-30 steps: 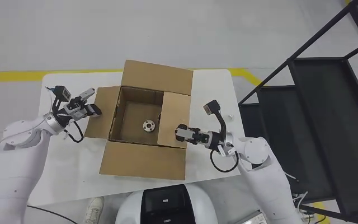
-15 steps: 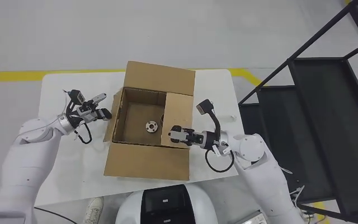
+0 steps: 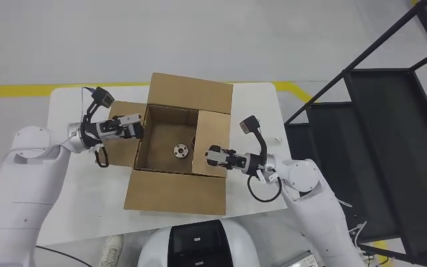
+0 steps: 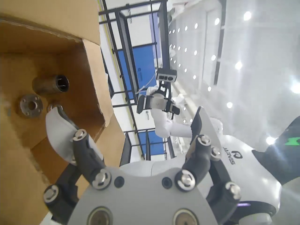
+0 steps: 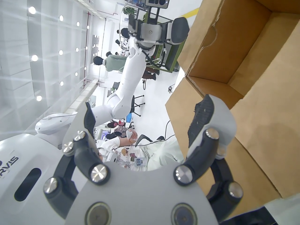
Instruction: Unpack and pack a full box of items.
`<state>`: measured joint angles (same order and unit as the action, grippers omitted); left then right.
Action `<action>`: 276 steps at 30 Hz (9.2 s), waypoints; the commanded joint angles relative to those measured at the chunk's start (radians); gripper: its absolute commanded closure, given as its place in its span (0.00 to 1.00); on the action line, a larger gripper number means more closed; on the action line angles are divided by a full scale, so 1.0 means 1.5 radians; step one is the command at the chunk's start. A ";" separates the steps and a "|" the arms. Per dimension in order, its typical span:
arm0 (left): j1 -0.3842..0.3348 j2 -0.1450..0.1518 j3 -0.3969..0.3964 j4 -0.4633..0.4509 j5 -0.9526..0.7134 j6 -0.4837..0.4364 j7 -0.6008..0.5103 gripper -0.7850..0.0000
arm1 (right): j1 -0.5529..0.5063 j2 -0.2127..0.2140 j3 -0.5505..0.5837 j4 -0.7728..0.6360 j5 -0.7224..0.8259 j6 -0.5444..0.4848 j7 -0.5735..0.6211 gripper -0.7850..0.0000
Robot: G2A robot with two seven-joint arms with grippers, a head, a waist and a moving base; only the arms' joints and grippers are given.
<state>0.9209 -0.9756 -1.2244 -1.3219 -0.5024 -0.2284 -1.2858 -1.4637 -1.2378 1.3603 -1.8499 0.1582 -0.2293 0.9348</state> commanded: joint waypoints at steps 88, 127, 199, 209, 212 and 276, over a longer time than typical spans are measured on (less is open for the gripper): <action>-0.163 -0.160 0.048 0.122 -0.035 -0.050 -0.154 0.00 | -0.142 0.058 0.092 -0.053 -0.090 0.181 -0.162 0.00; 0.193 -0.070 -0.231 -0.139 -0.102 0.002 -0.141 0.00 | 0.057 0.046 -0.113 -0.051 -0.266 0.271 -0.193 0.00; 0.185 -0.067 -0.200 -0.092 -0.134 -0.037 -0.147 0.00 | 0.275 -0.096 -0.371 0.164 -0.572 0.609 -0.253 1.00; 0.185 -0.067 -0.200 -0.092 -0.134 -0.037 -0.147 0.00 | 0.133 -0.054 -0.239 -0.041 -0.611 0.539 -0.202 1.00; 0.185 -0.067 -0.200 -0.092 -0.134 -0.037 -0.147 0.00 | 0.098 -0.046 -0.208 -0.086 -0.618 0.524 -0.195 1.00; 0.185 -0.067 -0.200 -0.092 -0.134 -0.037 -0.147 0.00 | -0.148 -0.017 0.051 -0.086 -0.679 0.573 -0.184 1.00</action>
<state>1.1990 -1.0755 -1.5241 -1.4592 -0.7037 -0.2845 -1.5064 -1.6906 -1.2619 1.4464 -1.9885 -0.8551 0.6275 0.6655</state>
